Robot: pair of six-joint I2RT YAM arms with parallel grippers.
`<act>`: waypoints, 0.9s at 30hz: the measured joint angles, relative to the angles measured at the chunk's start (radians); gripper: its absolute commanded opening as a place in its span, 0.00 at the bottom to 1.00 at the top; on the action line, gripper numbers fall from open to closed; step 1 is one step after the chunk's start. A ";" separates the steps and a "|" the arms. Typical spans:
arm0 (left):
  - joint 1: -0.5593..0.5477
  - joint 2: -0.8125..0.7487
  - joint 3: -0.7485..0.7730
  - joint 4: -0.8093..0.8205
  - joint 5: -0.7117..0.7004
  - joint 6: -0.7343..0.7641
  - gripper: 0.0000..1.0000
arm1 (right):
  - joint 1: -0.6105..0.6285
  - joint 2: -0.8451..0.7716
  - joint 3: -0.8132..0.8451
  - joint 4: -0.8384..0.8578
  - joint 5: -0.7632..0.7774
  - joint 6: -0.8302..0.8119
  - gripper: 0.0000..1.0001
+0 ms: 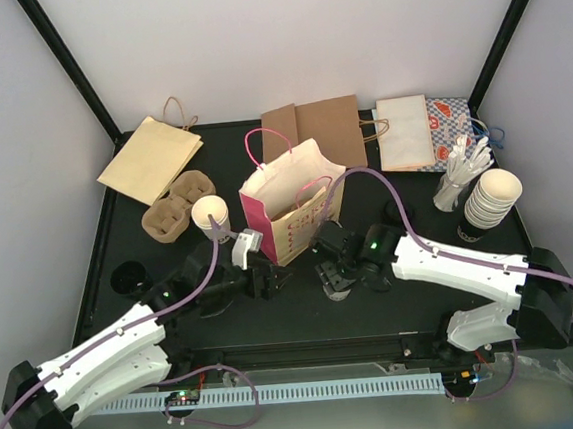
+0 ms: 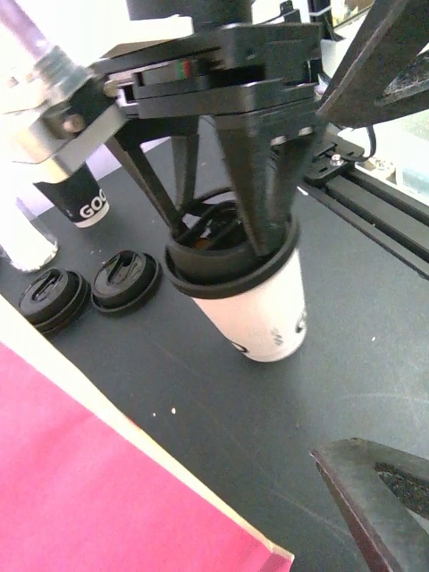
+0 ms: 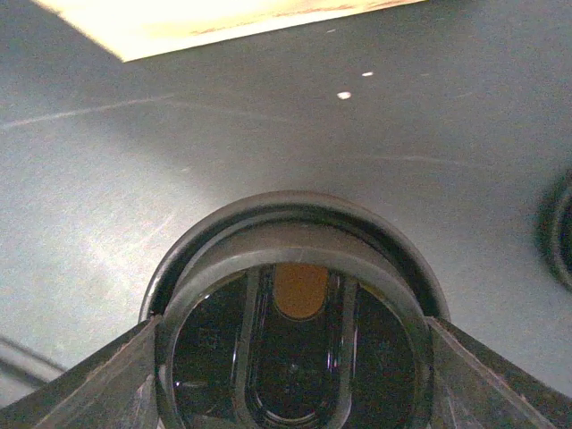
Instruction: Pack the takeout coffee
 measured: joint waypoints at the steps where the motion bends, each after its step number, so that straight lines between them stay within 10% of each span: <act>1: 0.000 0.007 0.000 0.008 0.008 -0.007 0.91 | 0.011 -0.003 -0.002 0.004 -0.008 -0.005 0.66; 27: 0.000 0.214 -0.027 0.199 0.145 -0.140 0.37 | 0.168 -0.014 -0.016 0.037 -0.053 -0.077 0.66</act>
